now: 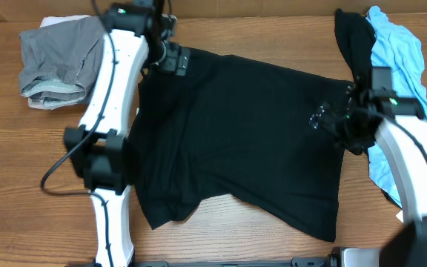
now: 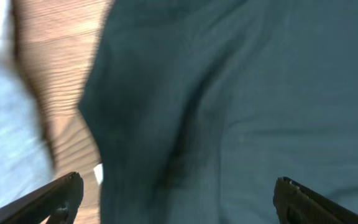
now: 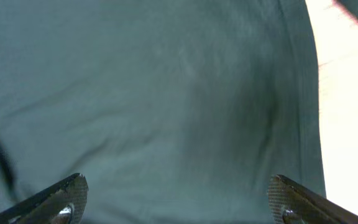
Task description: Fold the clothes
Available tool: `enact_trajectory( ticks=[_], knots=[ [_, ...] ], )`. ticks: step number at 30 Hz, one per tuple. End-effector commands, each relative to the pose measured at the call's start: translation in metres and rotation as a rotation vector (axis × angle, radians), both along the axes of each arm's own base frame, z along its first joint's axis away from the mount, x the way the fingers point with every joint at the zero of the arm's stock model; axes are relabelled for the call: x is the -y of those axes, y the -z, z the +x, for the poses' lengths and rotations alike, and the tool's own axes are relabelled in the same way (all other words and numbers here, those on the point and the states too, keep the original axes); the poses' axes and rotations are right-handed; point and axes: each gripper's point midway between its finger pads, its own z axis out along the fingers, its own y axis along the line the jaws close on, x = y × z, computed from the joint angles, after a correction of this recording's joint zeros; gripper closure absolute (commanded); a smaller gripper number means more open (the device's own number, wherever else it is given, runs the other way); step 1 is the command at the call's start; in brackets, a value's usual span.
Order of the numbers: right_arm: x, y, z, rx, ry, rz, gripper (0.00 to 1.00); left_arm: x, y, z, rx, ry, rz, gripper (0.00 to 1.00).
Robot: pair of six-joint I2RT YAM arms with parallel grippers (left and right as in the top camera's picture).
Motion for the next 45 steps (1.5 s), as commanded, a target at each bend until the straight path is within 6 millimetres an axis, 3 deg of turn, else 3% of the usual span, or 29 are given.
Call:
enact_trajectory(
  ticks=[1, 8, 16, 24, 30, 36, 45],
  knots=[
    [0.012, 0.017, 0.024, -0.009, -0.042, -0.065, 0.04, 0.01, 0.035, 0.006, -0.046, 0.058, -0.004, 0.0],
    [0.025, 0.066, 0.041, -0.079, -0.063, -0.134, 0.04, 0.017, 0.074, 0.019, -0.065, 0.067, 0.0, 0.0],
    [0.034, 0.076, 0.049, -0.067, -0.088, -0.19, 0.13, 0.017, 0.118, 0.016, -0.142, 0.066, 0.014, 0.0],
    [0.036, 0.083, 0.052, -0.071, -0.09, -0.201, 0.18, 0.016, 0.149, 0.02, -0.163, 0.079, 0.029, 0.0],
    [0.035, 0.108, 0.048, -0.13, -0.103, -0.196, 0.18, 0.013, 0.174, 0.019, -0.194, 0.072, 0.034, 0.0],
    [0.035, 0.141, 0.048, -0.179, -0.108, -0.19, 0.18, -0.007, 0.19, 0.019, -0.219, -0.021, 0.074, 0.0],
    [0.037, 0.179, 0.078, -0.104, -0.093, -0.194, 0.18, -0.047, 0.192, 0.028, -0.218, -0.157, 0.055, 0.0]
  ],
)
